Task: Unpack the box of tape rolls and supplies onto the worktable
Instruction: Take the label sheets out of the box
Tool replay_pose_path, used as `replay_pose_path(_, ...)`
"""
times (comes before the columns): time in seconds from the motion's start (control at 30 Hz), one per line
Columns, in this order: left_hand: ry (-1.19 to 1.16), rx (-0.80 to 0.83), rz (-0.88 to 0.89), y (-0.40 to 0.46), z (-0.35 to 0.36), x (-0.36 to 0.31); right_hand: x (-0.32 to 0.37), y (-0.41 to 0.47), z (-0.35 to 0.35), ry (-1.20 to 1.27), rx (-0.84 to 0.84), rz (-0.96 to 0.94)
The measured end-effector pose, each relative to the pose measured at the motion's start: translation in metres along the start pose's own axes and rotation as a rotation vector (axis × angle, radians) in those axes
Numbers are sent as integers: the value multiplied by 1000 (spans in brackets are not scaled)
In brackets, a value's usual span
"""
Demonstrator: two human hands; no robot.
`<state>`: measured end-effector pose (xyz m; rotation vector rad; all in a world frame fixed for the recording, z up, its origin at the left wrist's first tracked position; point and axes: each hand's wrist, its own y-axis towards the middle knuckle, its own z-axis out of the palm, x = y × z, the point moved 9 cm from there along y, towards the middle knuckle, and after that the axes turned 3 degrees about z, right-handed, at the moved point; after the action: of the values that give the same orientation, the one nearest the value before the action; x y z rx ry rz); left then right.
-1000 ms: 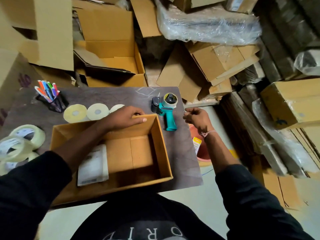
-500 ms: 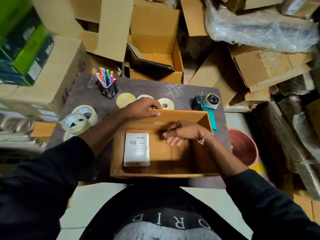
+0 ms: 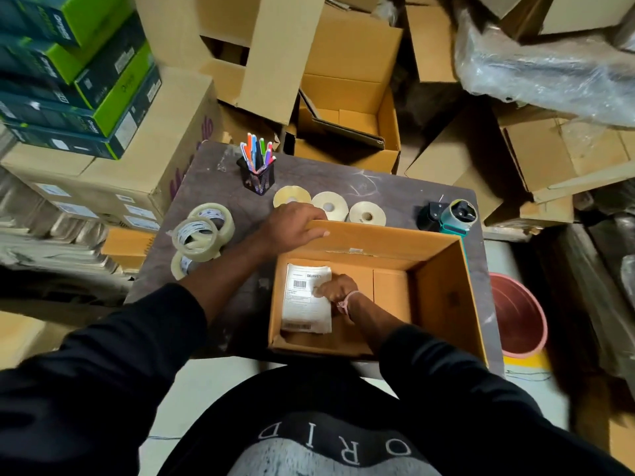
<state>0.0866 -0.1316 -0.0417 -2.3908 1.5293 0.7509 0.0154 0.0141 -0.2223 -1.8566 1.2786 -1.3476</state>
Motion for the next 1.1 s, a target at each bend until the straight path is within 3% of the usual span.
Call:
replay_pose_path(0.17, -10, -88, -29, -3, -5, 1, 19, -24, -12, -259, -241, -51)
replay_pose_path(0.3, -27, -93, -44, -3, -6, -1, 18, -31, -12, -191, -342, -37)
replay_pose_path(0.43, -24, -91, -48, -4, -6, -2, 13, -26, -4, -67, -275, -12)
replay_pose_path(0.57, -31, -94, -51, -5, -6, -3, 12, -23, 5, 59, 6, -59)
replay_pose_path(0.63, -46, -84, -73, -5, -7, -4, 15, -28, -3, 57, 34, -109)
replay_pose_path(0.87, -145, -16, -78, 1, 3, -14, 51, -92, -72, -514, -69, -395)
replay_pose_path(1.1, -717, -109, -279, -2, -9, -1, 71, -154, -135, -48, -34, -604)
